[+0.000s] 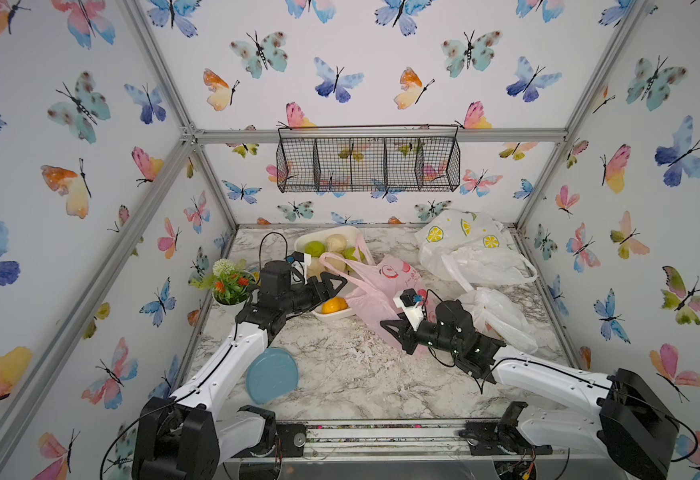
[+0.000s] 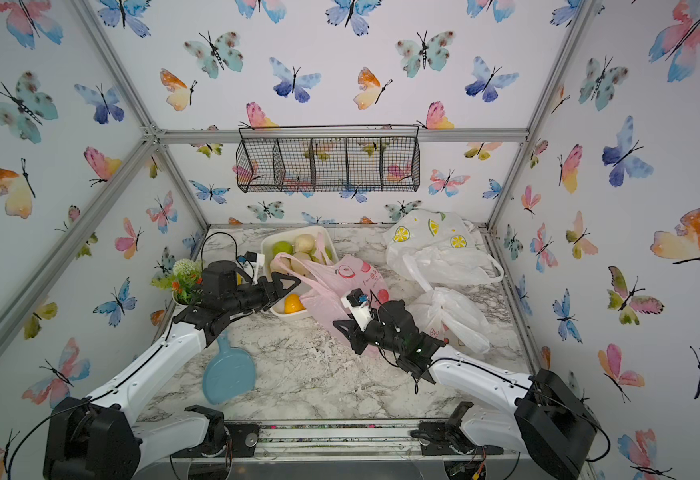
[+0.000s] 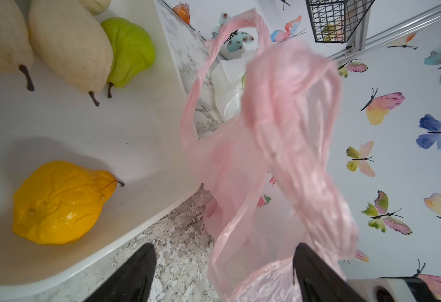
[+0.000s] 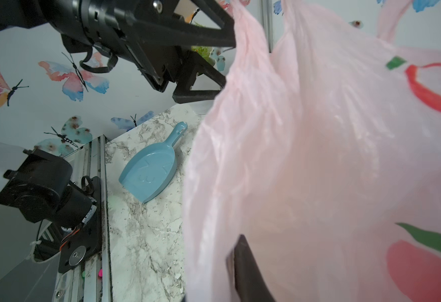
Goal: Place the pears into plastic bags & tie knots
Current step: Place the plastic bag at the center of the board, then pick up the plastic bag at the center of the board.
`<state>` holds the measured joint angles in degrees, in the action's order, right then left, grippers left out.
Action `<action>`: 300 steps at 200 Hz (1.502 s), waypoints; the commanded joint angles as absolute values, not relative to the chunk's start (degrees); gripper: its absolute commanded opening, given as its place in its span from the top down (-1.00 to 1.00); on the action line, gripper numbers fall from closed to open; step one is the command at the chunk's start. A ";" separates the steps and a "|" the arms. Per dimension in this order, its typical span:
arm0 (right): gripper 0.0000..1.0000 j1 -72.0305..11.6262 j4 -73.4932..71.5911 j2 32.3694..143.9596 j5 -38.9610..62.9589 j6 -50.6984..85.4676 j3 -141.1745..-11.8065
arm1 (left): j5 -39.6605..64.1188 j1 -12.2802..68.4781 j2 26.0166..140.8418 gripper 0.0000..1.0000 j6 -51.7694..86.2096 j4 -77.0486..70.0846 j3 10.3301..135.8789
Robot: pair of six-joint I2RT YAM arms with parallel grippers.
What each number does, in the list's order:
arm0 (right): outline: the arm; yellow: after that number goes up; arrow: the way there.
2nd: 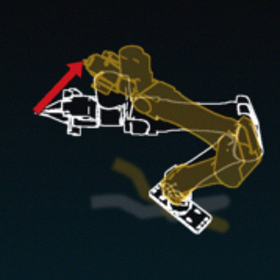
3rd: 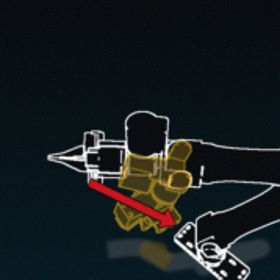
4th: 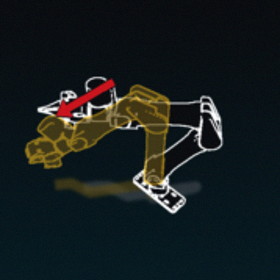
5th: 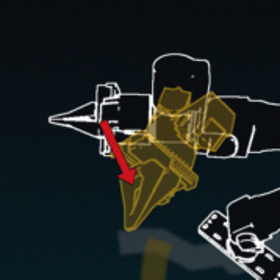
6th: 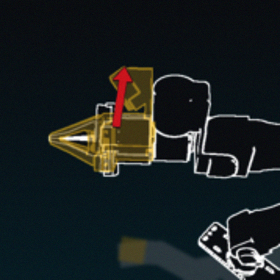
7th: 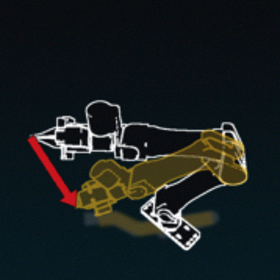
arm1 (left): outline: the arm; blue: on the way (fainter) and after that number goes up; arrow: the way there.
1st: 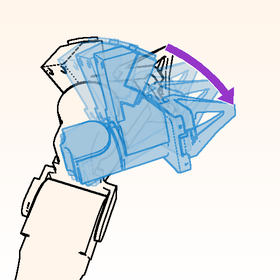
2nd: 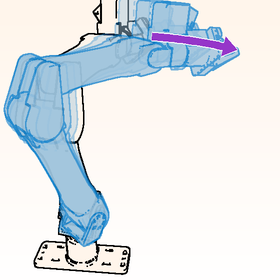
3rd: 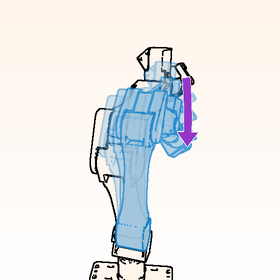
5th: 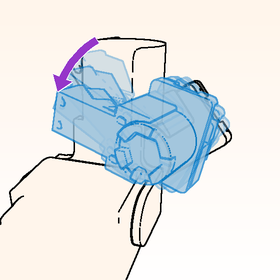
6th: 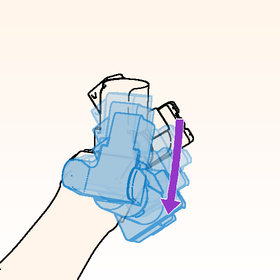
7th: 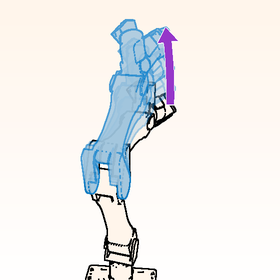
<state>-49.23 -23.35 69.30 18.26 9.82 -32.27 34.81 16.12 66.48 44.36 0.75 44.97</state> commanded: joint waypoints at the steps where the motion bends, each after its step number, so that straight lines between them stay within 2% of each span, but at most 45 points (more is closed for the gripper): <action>1: 0.56 -50.17 -25.22 71.69 22.39 9.57 -31.26 | 39.92 16.30 65.65 -0.72 48.92 -4.66 42.90; 25: 0.16 -50.20 -15.50 73.60 23.30 10.85 -35.58 | 39.62 16.48 65.01 -0.72 49.45 -7.49 41.25; 37: -0.05 -50.11 -8.81 73.11 20.46 13.48 -38.86 | 38.91 16.44 64.12 -0.71 49.09 -8.14 40.59; 78: -0.24 -49.86 10.10 71.61 17.81 17.02 -49.96 | 39.99 16.35 62.03 -0.68 47.89 -13.18 37.76; 117: -0.34 -48.02 28.71 74.74 15.18 22.92 -65.90 | 39.48 16.50 59.51 -0.51 44.67 -17.07 34.12; 131: -0.46 -47.39 31.02 74.72 9.52 26.09 -69.25 | 39.88 17.23 59.33 -0.47 45.22 -19.50 32.92; 154: -0.84 -45.33 40.31 79.70 -0.63 35.49 -77.93 | 38.25 20.96 60.04 -0.43 42.98 -20.04 32.57; 180: -0.84 -45.22 54.87 91.81 -4.99 44.23 -92.34 | 36.09 26.78 61.68 -0.41 40.18 -18.71 32.88; 208: -0.81 -46.04 51.91 96.43 -4.74 54.35 -93.43 | 35.04 28.36 59.16 -0.39 39.38 -17.22 32.41; 221: -0.78 -48.17 48.20 96.89 -7.23 58.25 -93.05 | 31.00 26.56 56.18 -0.40 36.92 -10.86 33.81; 240: -0.87 -51.09 48.44 99.91 -11.61 61.06 -96.50 | 22.18 22.00 52.78 -0.41 32.62 -0.06 36.49; 268: -0.89 -51.86 52.66 103.85 -13.76 60.49 -100.17 | 17.87 16.70 53.40 -0.66 26.54 7.65 38.49; 279: -0.87 -51.90 50.47 103.52 -13.01 60.03 -98.70 | 19.22 13.47 56.05 -0.67 29.21 12.05 39.90; 300: -0.86 -52.27 49.21 104.13 -11.40 60.59 -98.73 | 34.04 10.46 58.82 -0.69 34.73 9.57 38.14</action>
<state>-52.42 48.82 103.07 -10.22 58.83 -98.76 24.10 12.95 55.83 31.55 4.47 39.94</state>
